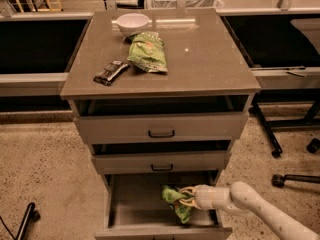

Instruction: Pick green rice chip bag from bottom drawer and place on counter

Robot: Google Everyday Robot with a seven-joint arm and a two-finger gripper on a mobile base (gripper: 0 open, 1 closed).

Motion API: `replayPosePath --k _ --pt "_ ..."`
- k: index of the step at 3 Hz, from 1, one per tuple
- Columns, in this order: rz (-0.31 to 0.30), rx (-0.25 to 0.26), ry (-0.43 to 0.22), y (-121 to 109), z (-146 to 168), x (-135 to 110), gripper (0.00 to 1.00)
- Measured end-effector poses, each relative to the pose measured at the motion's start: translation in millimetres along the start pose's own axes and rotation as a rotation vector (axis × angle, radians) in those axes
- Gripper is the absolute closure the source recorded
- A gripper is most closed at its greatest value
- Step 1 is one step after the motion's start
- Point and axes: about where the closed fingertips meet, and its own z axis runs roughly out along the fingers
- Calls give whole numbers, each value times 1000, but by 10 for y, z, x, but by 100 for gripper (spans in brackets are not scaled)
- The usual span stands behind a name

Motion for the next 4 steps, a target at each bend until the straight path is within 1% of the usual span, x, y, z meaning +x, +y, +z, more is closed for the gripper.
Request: replayPosePath --k 1,2,3,4 --pt "-145 96 -145 -161 -786 -773 100" --pt "-255 94 -261 -300 -1254 -1385 100" --pt "-265 91 -266 -327 -1245 -1418 100" --pt "-299 82 -287 -425 -1213 -1539 100"
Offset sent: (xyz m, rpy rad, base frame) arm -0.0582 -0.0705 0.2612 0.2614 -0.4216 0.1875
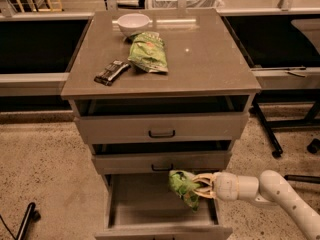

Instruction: Pick green rice chip bag from bottom drawer and place on counter

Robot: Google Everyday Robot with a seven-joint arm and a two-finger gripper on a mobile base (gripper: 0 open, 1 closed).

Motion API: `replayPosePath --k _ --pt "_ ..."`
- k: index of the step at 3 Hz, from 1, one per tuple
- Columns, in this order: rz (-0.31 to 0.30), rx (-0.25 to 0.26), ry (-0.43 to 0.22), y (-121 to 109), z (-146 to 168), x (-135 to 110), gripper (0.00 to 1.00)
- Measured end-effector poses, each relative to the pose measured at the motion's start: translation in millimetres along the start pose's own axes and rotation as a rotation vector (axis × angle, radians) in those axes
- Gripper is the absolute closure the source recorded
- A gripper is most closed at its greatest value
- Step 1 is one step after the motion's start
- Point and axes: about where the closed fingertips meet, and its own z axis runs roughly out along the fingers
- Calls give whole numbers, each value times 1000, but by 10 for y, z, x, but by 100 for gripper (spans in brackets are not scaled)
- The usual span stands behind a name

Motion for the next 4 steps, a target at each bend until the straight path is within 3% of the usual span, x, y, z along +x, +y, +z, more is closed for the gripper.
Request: replayPosePath --k 1,2,3,4 --pt "-125 -59 -37 -397 232 -511 100" --pt "-335 -139 -68 -1097 375 -1498 100" --pt "-444 -186 -68 -1491 395 -2054 100" --pt "-472 -179 -14 -2044 306 -2377 100"
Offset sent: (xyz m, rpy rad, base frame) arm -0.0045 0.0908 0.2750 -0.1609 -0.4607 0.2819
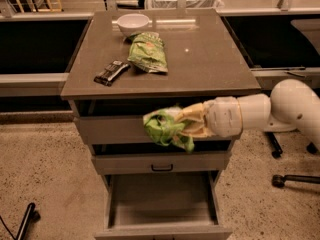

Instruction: Pick green rice chip bag from bottom drawer and place on counter

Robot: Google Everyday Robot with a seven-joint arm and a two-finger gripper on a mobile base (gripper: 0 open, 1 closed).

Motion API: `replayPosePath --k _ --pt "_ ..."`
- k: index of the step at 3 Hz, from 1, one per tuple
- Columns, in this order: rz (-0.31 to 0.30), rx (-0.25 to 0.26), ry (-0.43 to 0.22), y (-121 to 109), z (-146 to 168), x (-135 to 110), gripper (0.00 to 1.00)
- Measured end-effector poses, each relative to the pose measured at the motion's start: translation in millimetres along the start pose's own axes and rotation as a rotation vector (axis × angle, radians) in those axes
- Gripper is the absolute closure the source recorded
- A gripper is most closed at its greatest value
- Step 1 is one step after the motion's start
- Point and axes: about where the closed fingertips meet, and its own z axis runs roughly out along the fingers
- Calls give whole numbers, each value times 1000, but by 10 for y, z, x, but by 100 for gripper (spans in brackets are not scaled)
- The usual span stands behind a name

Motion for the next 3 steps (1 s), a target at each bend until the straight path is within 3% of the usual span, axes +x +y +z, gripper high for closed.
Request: replayPosePath --k 1,2,3 --pt "-51 18 110 -737 -223 -185 100" --pt "-53 17 109 -739 -217 -191 100" --pt "-36 -19 107 -806 -202 -171 100"
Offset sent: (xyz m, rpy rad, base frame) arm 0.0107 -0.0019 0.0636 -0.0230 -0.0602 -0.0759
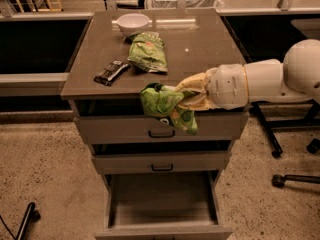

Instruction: Pick green rice chip bag from bottom drawer and place on counter

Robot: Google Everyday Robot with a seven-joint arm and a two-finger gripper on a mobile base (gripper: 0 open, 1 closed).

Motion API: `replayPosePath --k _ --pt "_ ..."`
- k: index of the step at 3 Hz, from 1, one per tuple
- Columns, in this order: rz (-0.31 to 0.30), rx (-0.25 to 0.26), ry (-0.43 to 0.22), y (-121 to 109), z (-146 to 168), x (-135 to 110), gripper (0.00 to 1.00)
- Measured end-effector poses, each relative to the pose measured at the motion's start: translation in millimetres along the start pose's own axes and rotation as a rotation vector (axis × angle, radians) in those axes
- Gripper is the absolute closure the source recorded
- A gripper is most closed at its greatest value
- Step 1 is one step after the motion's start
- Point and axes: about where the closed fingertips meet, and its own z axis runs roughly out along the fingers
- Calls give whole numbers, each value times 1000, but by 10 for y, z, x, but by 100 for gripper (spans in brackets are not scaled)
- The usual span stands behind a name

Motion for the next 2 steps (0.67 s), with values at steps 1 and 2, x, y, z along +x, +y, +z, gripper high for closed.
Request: replayPosePath --k 1,2 --pt "-32 -32 17 -263 -32 72 100" --pt "-66 -48 92 -677 -221 271 100"
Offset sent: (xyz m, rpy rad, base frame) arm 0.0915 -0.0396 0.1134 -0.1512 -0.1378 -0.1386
